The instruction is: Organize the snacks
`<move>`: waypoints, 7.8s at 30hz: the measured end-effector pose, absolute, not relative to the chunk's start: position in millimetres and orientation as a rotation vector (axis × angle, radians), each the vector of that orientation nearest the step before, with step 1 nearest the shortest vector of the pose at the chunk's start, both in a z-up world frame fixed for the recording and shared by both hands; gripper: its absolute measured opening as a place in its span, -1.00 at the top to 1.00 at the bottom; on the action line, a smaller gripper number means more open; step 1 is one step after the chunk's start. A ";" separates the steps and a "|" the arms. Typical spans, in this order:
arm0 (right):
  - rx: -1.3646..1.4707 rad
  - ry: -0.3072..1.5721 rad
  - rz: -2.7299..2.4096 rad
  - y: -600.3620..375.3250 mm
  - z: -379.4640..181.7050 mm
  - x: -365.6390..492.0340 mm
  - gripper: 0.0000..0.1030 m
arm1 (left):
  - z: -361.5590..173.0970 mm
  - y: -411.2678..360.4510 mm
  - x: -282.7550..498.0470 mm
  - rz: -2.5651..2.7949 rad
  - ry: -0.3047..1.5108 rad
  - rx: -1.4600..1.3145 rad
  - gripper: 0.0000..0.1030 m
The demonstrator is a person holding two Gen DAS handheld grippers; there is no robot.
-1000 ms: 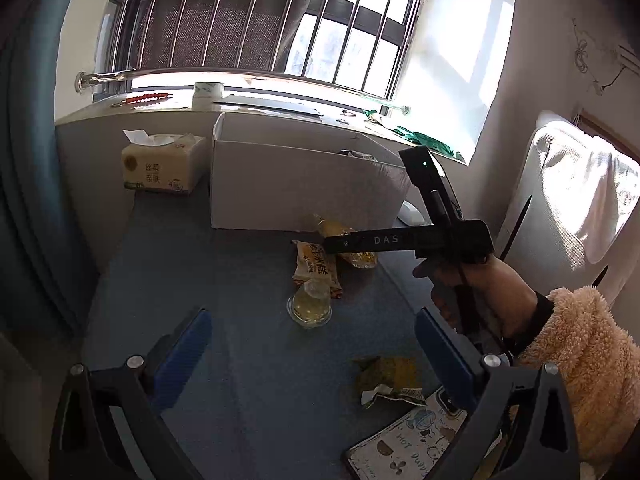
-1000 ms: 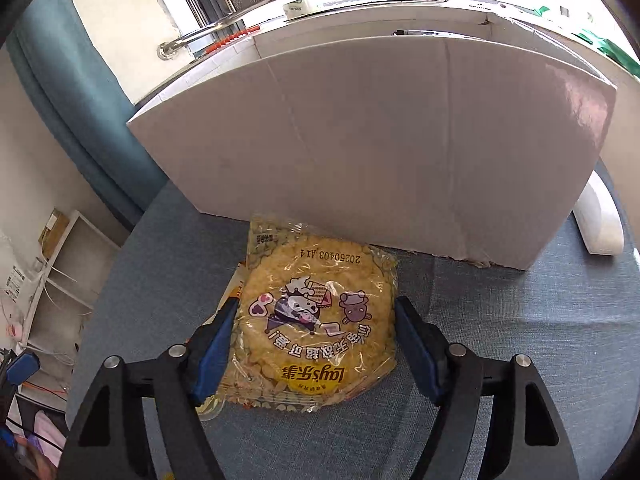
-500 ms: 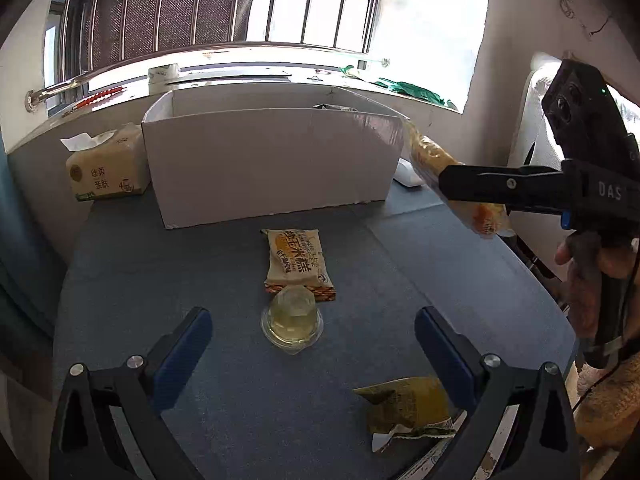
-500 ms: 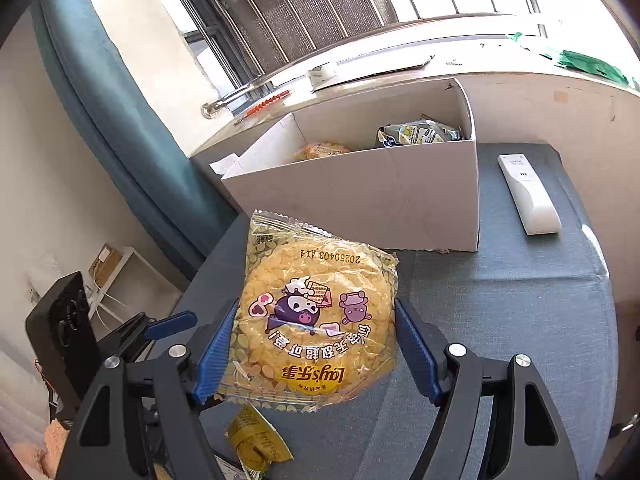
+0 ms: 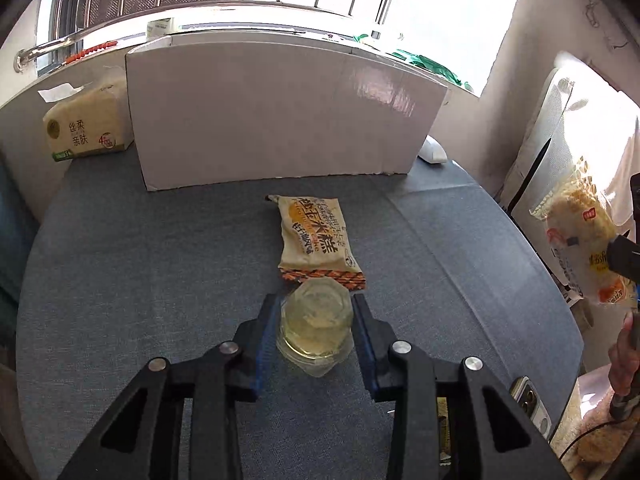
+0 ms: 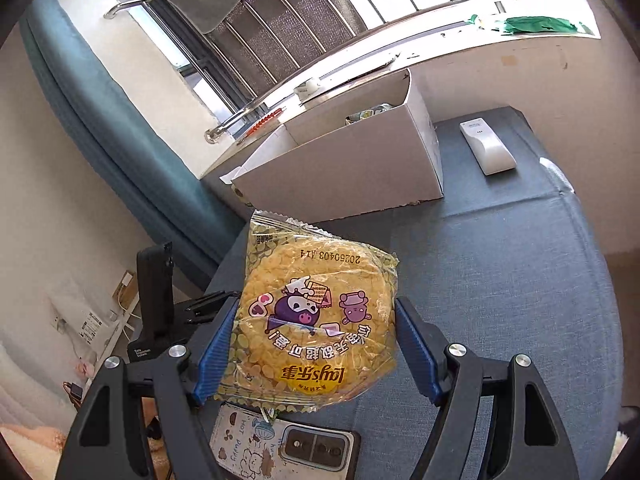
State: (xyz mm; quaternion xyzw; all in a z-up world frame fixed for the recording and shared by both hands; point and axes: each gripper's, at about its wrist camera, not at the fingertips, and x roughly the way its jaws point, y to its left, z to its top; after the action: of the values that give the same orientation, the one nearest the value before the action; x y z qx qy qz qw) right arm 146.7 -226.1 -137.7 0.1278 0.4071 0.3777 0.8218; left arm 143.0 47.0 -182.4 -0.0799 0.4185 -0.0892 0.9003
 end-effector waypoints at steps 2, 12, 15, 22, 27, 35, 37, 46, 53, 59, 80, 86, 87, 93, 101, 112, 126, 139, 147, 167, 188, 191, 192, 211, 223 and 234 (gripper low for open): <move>0.277 0.865 0.809 -226.8 -137.6 145.7 -0.54 | -173.3 49.9 134.7 -0.181 0.836 -0.165 0.24; 0.247 0.811 0.822 -209.5 -109.4 167.5 -0.54 | -79.7 80.7 118.3 -0.179 0.603 -0.228 0.24; 0.217 0.776 0.815 -194.0 -85.5 191.6 -0.54 | -50.5 89.2 133.5 -0.173 0.541 -0.225 0.24; 0.204 0.754 0.767 -146.3 -47.6 277.7 -0.54 | -11.9 113.1 216.0 -0.121 0.507 -0.259 0.23; 0.146 0.751 0.688 -116.0 -37.3 333.9 -0.54 | -8.5 121.2 270.4 -0.092 0.549 -0.249 0.23; 0.141 0.780 0.622 -98.3 -43.2 382.7 -0.95 | -14.8 132.6 304.0 -0.039 0.606 -0.247 -1.00; 0.175 0.784 0.616 -102.3 -43.9 383.9 -1.00 | -15.0 134.1 300.2 -0.034 0.600 -0.236 -1.00; 0.172 0.756 0.626 -111.7 -37.3 368.0 -1.00 | -15.5 134.8 283.1 -0.014 0.602 -0.247 -1.00; 0.169 0.701 0.722 -130.8 -22.6 316.4 -1.00 | -5.7 117.5 240.7 -0.042 0.559 -0.168 -1.00; 0.150 0.655 0.809 -154.5 -22.4 250.5 -1.00 | -6.6 86.9 189.1 -0.103 0.541 -0.092 -1.00; 0.093 0.797 0.786 -194.1 -131.6 86.7 -1.00 | -87.2 62.3 21.4 -0.017 0.565 -0.215 -1.00; -0.085 0.869 0.796 -152.9 -159.1 77.3 -1.00 | -92.8 76.8 15.8 0.002 0.573 -0.255 -1.00; -0.119 0.878 0.800 -144.8 -163.3 76.9 -1.00 | -94.4 77.2 16.4 0.011 0.576 -0.251 -1.00; -0.332 0.873 0.823 -104.9 -185.9 77.3 -1.00 | -104.4 81.0 16.0 0.001 0.613 -0.263 -1.00; -0.348 0.950 0.925 -90.7 -202.9 87.4 -0.48 | -121.3 82.4 23.3 0.004 0.665 -0.279 -1.00; -0.115 0.890 0.852 -147.4 -179.0 95.3 0.20 | -127.9 61.2 65.0 -0.052 0.721 -0.224 -1.00; 0.158 0.829 0.728 -240.0 -154.6 102.6 0.20 | -170.0 4.8 204.0 -0.040 0.924 -0.047 -0.99; 0.176 0.839 0.742 -243.6 -160.8 101.7 0.20 | -186.9 10.3 212.2 -0.074 0.938 -0.025 0.12; 0.170 0.840 0.767 -229.1 -156.5 112.6 0.20 | -122.6 44.5 159.0 -0.157 0.730 -0.188 0.12; 0.181 0.835 0.775 -102.5 -48.4 344.8 0.20 | -17.1 123.6 290.6 -0.095 0.617 -0.227 0.12; -0.040 0.719 0.563 -99.4 -38.1 346.6 -1.00 | -10.7 110.1 262.3 0.109 0.546 -0.060 -1.00; -0.135 0.629 0.498 -100.9 -26.8 319.4 -1.00 | -4.2 97.1 235.6 0.072 0.512 -0.069 -1.00; -0.156 0.616 0.465 -102.8 -23.6 310.5 -1.00 | -2.9 93.4 226.9 0.069 0.507 -0.069 -1.00; -0.064 0.537 0.572 -179.1 -13.2 123.5 -1.00 | -2.4 35.1 40.9 0.106 0.452 -0.102 -1.00; -0.010 0.567 0.561 -203.0 -30.0 72.5 -1.00 | -14.1 9.9 -4.3 0.055 0.492 -0.135 -1.00; -0.006 0.570 0.578 -201.9 -31.9 73.2 -1.00 | -15.3 16.4 7.5 0.071 0.508 -0.147 -1.00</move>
State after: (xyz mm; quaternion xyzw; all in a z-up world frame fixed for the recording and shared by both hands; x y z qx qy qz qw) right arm 73.2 -201.9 -31.9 -0.0030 0.2773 0.2812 0.9187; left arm 7.5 16.4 -15.3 -0.0726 0.2509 0.0352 0.9646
